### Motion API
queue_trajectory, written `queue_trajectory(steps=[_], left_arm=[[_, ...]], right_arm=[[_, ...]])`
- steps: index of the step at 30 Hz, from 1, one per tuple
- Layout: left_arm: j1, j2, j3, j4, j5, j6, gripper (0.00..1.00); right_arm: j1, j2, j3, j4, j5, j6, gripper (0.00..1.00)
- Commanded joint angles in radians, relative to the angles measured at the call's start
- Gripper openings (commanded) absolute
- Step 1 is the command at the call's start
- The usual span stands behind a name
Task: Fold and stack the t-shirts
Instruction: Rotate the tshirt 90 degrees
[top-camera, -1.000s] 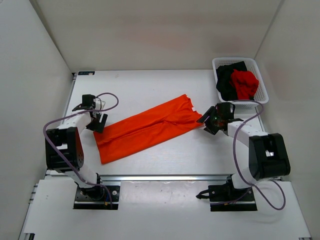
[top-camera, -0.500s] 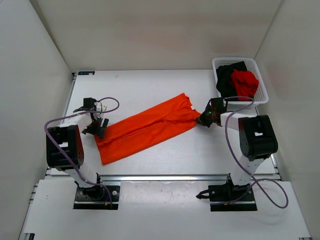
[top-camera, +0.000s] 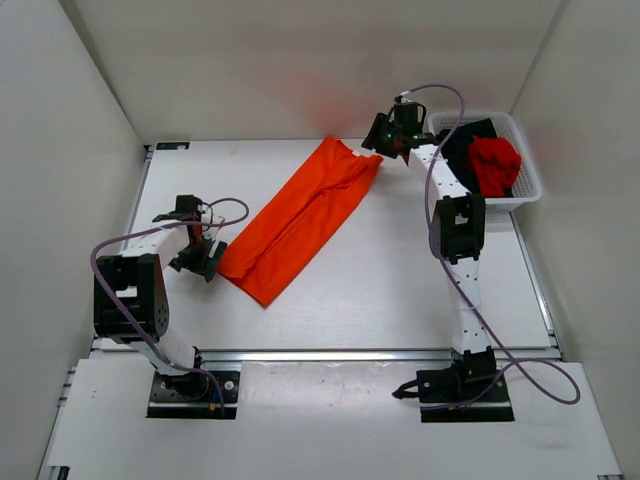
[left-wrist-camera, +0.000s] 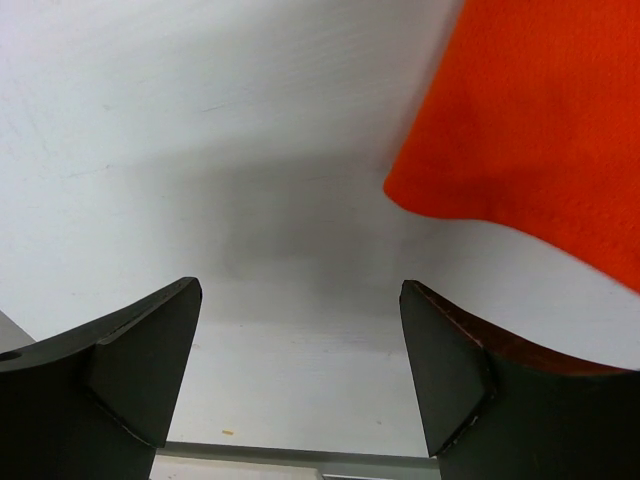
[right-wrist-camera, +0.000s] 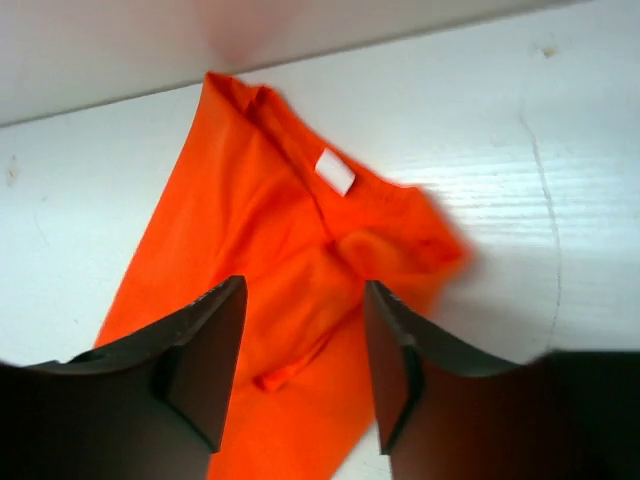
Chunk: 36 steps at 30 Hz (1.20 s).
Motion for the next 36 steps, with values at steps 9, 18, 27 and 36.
queue_trajectory(steps=[9,18,27,36], left_arm=[[-0.02,-0.003,0.099,-0.007,0.049,-0.046,0.92],[0.006,-0.081,0.047,0.157,-0.009,-0.203,0.93],[0.02,-0.22,-0.024,0.249,-0.015,-0.373,0.92],[0.038,-0.29,-0.085,0.24,-0.024,-0.519,0.93]], right_arm=[[0.051,-0.2,-0.044,-0.214,0.157,-0.208,0.54],[0.448,-0.589,-0.519,-0.194,0.433,-0.132,0.56],[0.764,-0.578,-0.68,-0.189,0.378,0.244,0.52],[0.87,-0.449,-0.631,-0.257,0.352,0.485,0.54]])
